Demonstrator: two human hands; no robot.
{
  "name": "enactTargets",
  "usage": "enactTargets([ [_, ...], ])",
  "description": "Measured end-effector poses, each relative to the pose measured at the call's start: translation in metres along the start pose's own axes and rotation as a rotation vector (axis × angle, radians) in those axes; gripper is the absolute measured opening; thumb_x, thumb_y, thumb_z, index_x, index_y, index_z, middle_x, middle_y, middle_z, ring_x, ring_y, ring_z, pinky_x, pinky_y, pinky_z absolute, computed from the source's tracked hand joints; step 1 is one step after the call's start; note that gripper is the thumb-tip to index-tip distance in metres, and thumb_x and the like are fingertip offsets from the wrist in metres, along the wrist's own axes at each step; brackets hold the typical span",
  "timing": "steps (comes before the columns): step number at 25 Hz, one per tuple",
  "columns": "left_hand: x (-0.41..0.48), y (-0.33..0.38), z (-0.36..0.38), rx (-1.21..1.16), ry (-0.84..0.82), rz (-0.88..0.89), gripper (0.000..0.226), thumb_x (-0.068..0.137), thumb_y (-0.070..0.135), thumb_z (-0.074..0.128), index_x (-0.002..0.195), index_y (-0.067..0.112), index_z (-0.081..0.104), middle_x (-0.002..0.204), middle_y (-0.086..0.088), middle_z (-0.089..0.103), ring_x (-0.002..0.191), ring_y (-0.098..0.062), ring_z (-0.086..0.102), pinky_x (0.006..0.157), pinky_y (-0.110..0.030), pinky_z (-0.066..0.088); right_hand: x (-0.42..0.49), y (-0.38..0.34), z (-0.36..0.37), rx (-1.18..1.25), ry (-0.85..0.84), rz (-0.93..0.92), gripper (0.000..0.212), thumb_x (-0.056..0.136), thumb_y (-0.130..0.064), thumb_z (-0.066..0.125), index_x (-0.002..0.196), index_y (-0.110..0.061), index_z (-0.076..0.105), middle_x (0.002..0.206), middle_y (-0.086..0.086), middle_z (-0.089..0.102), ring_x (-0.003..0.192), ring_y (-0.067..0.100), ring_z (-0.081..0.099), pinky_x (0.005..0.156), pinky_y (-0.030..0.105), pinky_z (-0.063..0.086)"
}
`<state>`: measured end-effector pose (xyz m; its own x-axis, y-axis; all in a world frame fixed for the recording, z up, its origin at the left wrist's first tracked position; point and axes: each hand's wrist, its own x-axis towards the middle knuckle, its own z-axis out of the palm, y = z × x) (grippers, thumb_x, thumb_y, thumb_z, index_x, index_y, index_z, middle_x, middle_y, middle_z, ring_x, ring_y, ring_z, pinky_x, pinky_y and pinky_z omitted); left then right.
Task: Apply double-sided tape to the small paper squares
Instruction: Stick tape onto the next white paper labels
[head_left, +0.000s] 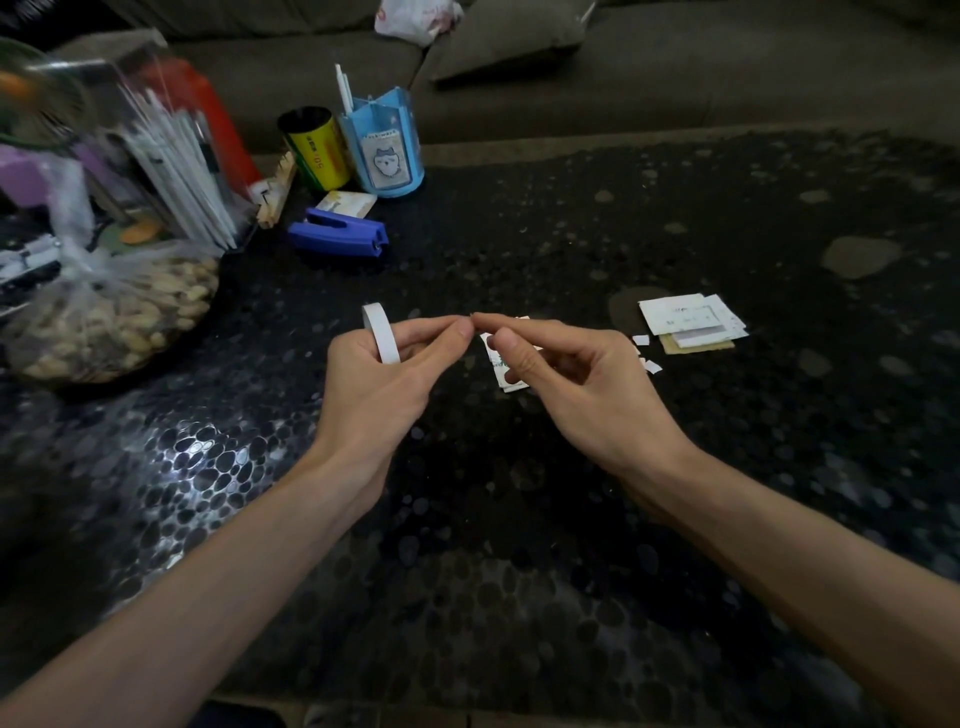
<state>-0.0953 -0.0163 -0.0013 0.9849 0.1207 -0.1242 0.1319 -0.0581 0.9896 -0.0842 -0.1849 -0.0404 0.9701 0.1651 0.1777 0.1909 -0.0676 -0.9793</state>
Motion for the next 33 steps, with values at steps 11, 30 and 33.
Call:
enactTargets([
  [11,0.002,-0.002,-0.001,0.021,-0.022,0.019,0.017,0.094,0.019,0.072,0.109,0.015,0.079,0.063,0.017,0.068,0.055,0.005,0.060,0.098,-0.048,0.040,-0.002,-0.005,-0.002,0.033,0.011,0.058,0.025,0.104,-0.019,0.064,0.125,-0.019,0.077,0.103,-0.016,0.079,0.084,-0.010,0.067,0.072,0.007,0.048],
  [30,0.011,-0.015,-0.005,0.045,0.010,0.074,0.012,0.089,0.022,0.078,0.101,0.020,0.083,0.073,-0.012,0.071,0.052,0.001,0.057,0.051,-0.007,0.042,-0.001,-0.006,-0.002,0.014,-0.001,0.080,0.025,0.104,-0.023,0.063,0.124,-0.024,0.078,0.106,-0.016,0.079,0.087,-0.007,0.066,0.072,0.008,0.047],
  [33,0.012,-0.014,-0.006,0.044,0.007,0.085,0.011,0.086,0.027,0.081,0.096,0.023,0.084,0.082,-0.028,0.068,0.055,-0.005,0.053,0.050,-0.011,0.042,-0.003,-0.007,-0.001,0.024,-0.008,0.083,0.024,0.103,-0.022,0.065,0.123,-0.023,0.078,0.106,-0.014,0.079,0.087,-0.006,0.068,0.073,0.009,0.049],
])
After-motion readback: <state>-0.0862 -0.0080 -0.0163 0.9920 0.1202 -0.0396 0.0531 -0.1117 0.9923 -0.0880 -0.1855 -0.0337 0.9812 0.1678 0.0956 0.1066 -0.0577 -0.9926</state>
